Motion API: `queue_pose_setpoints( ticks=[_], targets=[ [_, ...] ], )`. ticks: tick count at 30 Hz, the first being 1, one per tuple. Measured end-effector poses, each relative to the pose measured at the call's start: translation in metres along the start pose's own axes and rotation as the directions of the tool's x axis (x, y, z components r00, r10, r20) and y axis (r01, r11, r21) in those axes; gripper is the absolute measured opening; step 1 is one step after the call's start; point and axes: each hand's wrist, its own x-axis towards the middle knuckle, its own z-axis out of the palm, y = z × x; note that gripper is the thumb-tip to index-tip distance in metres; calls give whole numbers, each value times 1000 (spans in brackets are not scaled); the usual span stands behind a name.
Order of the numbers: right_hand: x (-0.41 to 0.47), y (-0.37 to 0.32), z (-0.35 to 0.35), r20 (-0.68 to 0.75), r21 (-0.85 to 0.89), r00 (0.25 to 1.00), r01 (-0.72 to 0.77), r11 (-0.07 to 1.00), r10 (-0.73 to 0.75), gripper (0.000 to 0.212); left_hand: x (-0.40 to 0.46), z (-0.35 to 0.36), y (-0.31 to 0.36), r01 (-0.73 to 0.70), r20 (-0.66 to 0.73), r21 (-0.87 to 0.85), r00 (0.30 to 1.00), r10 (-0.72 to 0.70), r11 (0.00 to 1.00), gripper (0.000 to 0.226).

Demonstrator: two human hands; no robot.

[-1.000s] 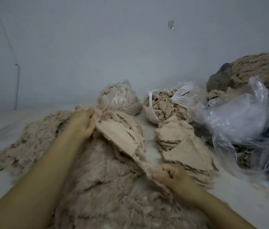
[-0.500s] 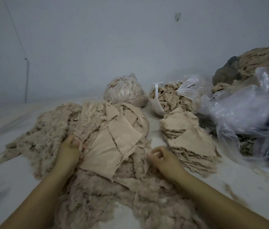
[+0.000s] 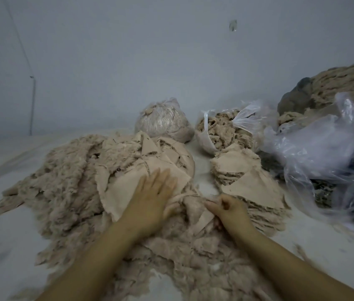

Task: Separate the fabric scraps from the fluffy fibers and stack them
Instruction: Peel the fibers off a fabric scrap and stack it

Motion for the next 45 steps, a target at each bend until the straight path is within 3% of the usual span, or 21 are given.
queue_pose_setpoints(
  ticks=[2,5,8,10,12,14,16,18,21,23,25,27,29,31,32,34,35,37,39,42,45],
  targets=[
    [-1,2,-20,-106,42,993,66,997,-61,34,-5,23,-7,-7,252,170,967,-36,985,69],
    [-7,1,-43,-141,77,984,117,990,-105,33,-9,34,-11,25,308,203,947,-87,979,68],
    [-12,-2,-44,-47,136,993,117,984,-112,27,0,27,0,47,199,-29,979,-41,998,60],
    [-14,-7,-37,19,144,990,136,980,-140,25,6,21,18,-5,-107,-346,994,-35,938,51],
    [-13,-13,-32,53,59,980,188,980,-191,21,14,14,39,-112,-270,-476,963,-24,872,49],
    [-14,-16,-28,134,36,971,196,980,-199,14,24,19,53,-196,-246,-448,965,90,873,50],
    [-15,-15,-26,214,181,964,117,976,-155,11,32,30,52,-165,-143,-357,982,120,919,47],
    [-15,-16,-31,173,337,976,69,939,-134,9,36,38,42,-4,-25,-267,1000,-3,964,34],
    [-11,-18,-45,53,476,995,50,878,-85,10,37,51,37,85,-59,-293,993,-107,952,27],
    [-7,-16,-49,19,447,998,49,893,-64,11,40,46,50,71,-174,-513,967,-185,856,28],
    [-5,-17,-47,-2,351,995,92,932,-98,12,41,35,66,49,-192,-754,937,-292,655,21],
    [-4,-23,-39,-2,315,989,140,939,-147,21,39,23,81,123,41,-922,974,-222,368,18],
    [-4,-30,-29,96,407,983,106,907,-158,23,34,25,94,211,197,-941,977,-78,264,26],
    [-2,-34,-23,130,461,979,81,883,-158,28,32,34,99,222,191,-959,965,-181,174,20],
    [0,-34,-24,92,447,983,100,889,-157,27,31,36,97,261,242,-964,936,-256,44,18],
    [3,-30,-25,8,397,990,125,909,-140,18,34,37,90,297,379,-905,888,-259,-305,23],
    [3,-25,-25,9,365,994,101,925,-111,16,36,39,86,302,424,-842,883,-203,-447,29],
    [2,-15,-21,107,321,994,-8,947,-28,14,35,37,81,344,464,-718,885,-47,-605,42],
    [-1,-8,-15,244,239,969,-92,967,32,25,34,38,80,411,458,-665,884,94,-624,49],
    [-1,-4,-12,288,255,957,-103,961,26,49,31,42,76,506,479,-714,857,189,-483,53],
    [3,-4,-13,204,416,979,-108,903,23,23,30,43,77,522,487,-725,850,202,-449,50]
  ],
)
